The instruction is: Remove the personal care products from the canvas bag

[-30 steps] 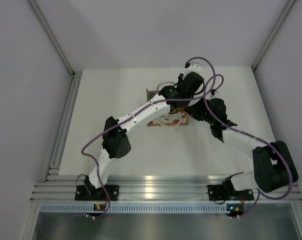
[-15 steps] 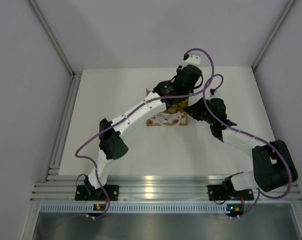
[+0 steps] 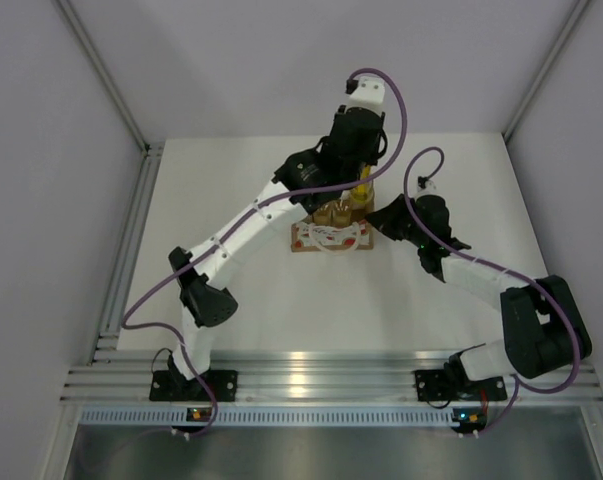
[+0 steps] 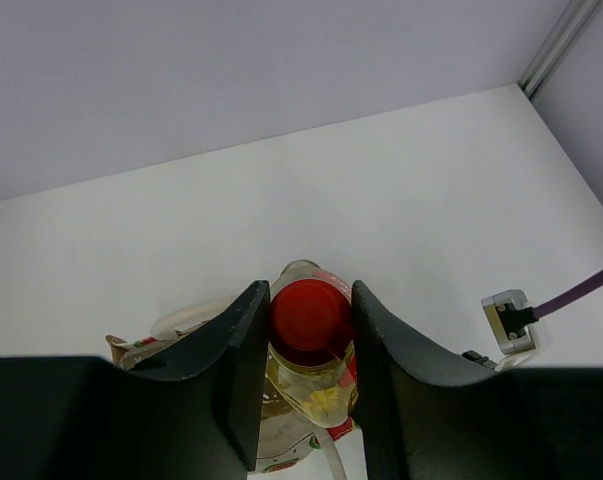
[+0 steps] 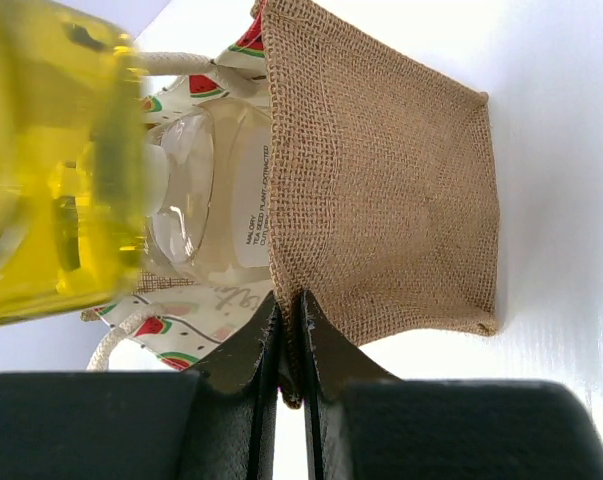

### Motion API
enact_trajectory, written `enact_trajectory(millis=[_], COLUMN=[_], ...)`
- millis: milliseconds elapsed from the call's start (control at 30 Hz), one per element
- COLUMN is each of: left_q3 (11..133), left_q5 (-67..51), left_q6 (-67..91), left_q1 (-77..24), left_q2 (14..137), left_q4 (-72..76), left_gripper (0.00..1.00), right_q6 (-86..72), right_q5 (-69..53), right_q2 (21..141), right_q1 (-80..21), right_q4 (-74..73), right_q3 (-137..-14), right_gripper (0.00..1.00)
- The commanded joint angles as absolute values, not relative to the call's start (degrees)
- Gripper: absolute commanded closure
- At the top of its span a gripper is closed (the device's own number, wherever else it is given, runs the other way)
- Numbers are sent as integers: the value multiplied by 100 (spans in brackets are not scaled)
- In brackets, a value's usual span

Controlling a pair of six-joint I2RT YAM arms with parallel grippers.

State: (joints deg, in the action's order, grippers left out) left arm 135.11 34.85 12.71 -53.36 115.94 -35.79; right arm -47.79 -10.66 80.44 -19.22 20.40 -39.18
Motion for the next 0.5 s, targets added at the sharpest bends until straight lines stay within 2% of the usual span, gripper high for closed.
enact_trajectory(millis=[0,267,467], left_q3=[13975,14001,13957], left_q5=[3823,3937,4508], left_q6=[1099,1002,598], left_q1=[-5361,-5361,-5335], left_q2=[10829,10468,10046], left_q4=[-2505,-2470,-2461], left_gripper=[100,100,100], right_q6=[-4772,-4825,-4816], right_q5=[-1195,-1195,-1195], right_q2=[8200,8209,8200], right_q1=[-1986,-1978,-1978], right_q4=[2065,2048,1978], right_q3=[-4043,-4096,-4148], right_gripper=[100,100,100])
